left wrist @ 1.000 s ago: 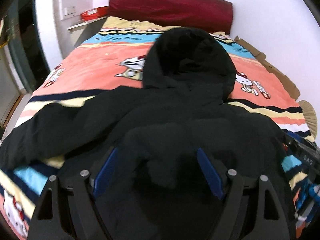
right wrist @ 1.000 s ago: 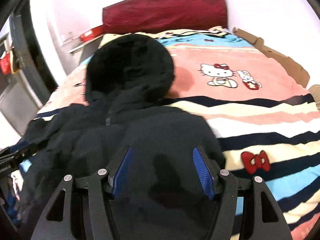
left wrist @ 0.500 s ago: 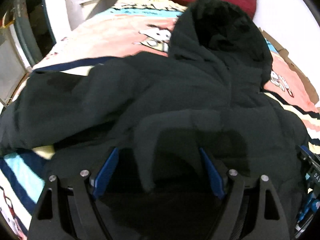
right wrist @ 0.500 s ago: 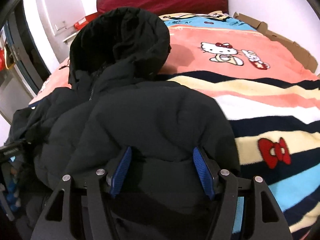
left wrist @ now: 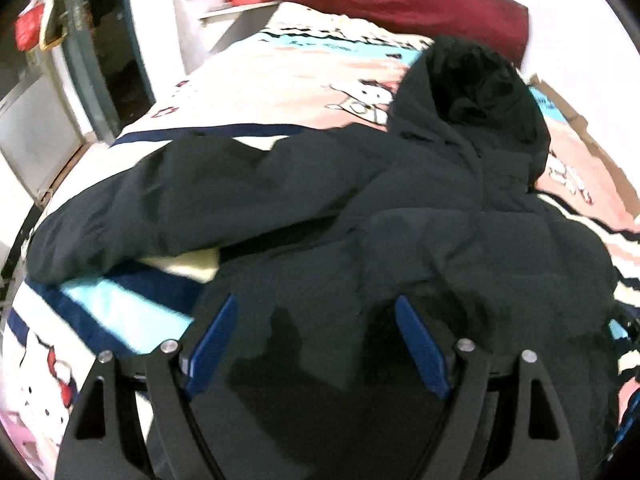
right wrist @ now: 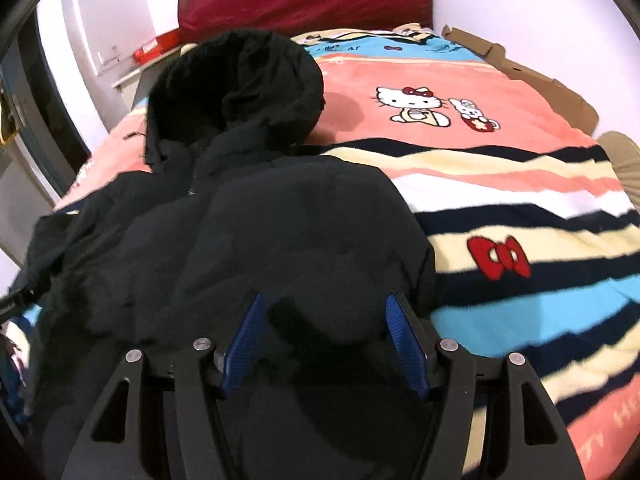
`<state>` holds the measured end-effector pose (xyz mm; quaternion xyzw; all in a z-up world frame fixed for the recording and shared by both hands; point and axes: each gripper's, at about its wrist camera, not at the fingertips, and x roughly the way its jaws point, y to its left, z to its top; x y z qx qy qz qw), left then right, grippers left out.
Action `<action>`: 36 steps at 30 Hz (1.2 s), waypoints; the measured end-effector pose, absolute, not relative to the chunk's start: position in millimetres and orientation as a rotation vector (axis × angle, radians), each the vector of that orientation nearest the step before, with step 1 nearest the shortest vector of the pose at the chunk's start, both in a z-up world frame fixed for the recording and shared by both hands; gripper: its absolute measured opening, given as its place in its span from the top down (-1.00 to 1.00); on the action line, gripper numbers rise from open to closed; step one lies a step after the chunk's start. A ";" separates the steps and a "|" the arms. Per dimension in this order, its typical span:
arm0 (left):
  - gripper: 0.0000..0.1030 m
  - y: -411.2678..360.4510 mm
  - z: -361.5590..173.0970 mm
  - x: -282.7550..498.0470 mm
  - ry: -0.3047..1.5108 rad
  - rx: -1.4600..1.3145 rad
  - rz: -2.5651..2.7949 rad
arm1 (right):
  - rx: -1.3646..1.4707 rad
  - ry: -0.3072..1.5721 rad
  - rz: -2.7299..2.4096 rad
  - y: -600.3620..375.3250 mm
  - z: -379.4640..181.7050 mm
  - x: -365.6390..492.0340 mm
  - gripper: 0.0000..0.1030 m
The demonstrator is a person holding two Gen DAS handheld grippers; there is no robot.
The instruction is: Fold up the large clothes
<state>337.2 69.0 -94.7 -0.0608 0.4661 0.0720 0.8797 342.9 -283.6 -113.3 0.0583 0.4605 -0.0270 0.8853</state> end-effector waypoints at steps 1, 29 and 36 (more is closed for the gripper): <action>-0.57 74.2 -90.5 329.8 0.965 -0.137 0.149 | 0.125 0.954 -0.054 -280.9 -108.7 336.4 -0.22; -0.57 295.1 -116.6 231.1 0.808 -0.793 0.089 | 0.149 0.879 0.044 -208.5 -67.9 234.7 -0.75; -0.52 363.3 -159.0 279.3 0.774 -1.008 0.203 | 0.165 0.903 0.036 -209.4 -84.9 254.2 -0.75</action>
